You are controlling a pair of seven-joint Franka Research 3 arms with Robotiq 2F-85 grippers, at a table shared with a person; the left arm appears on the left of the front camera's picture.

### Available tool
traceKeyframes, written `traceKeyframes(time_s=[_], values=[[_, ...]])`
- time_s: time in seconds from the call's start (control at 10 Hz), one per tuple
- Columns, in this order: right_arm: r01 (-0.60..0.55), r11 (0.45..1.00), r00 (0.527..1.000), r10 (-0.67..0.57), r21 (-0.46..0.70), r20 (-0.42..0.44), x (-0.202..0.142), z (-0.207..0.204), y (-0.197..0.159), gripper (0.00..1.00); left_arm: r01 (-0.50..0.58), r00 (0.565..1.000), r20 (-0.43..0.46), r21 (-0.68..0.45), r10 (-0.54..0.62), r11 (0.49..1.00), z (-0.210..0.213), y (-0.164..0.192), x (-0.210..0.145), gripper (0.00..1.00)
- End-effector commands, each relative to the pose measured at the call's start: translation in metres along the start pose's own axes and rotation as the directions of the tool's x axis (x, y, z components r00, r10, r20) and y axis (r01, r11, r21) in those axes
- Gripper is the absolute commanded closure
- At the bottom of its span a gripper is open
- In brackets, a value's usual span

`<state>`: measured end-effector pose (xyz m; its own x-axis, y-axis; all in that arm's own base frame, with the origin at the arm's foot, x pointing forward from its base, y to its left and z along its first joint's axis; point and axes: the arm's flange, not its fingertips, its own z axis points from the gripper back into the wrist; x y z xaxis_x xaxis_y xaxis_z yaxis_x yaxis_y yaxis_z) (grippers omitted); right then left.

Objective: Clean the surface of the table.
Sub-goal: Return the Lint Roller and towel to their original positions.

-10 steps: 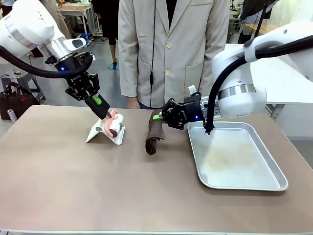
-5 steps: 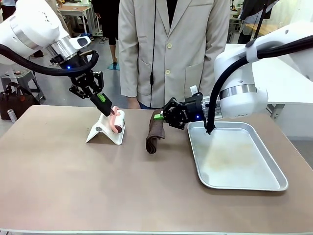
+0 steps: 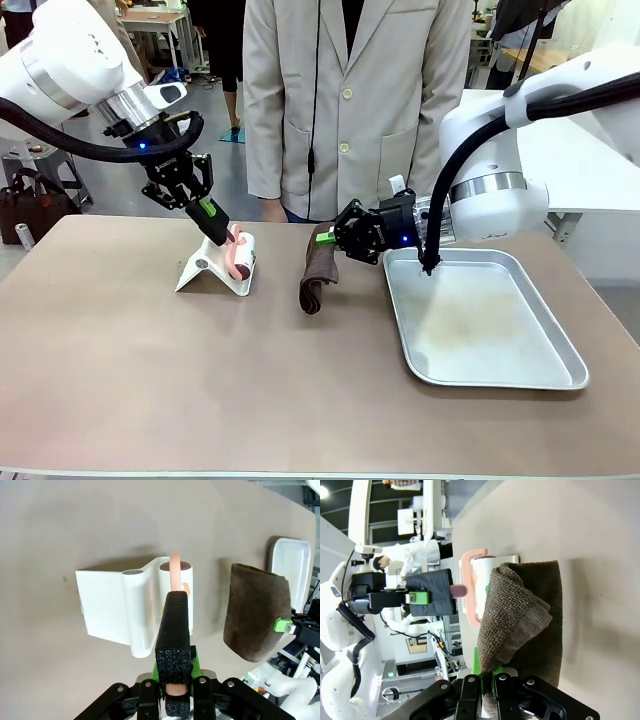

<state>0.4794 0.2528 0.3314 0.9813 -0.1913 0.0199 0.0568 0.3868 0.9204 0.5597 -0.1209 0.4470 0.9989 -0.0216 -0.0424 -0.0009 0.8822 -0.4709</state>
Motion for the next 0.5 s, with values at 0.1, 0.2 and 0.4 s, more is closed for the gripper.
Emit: traceKeyframes(time_s=[0.1,0.2,0.4], values=[[0.040,0.999,0.999,-0.040,0.034,-0.006,0.0011,-0.0029,-0.0018,0.93,0.002,1.000,-0.014,0.014,-0.001,1.000,-0.0097,0.0016,-0.0059,0.78],[0.039,0.999,0.999,-0.039,0.032,-0.008,0.0010,-0.0036,-0.0019,0.93,0.000,1.000,-0.013,0.015,0.000,1.000,-0.0108,0.0027,-0.0059,0.78],[0.038,0.999,0.999,-0.038,0.030,-0.014,0.0003,-0.0052,-0.0018,0.93,0.018,1.000,-0.004,0.020,-0.018,1.000,-0.0124,0.0030,-0.0059,0.78]])
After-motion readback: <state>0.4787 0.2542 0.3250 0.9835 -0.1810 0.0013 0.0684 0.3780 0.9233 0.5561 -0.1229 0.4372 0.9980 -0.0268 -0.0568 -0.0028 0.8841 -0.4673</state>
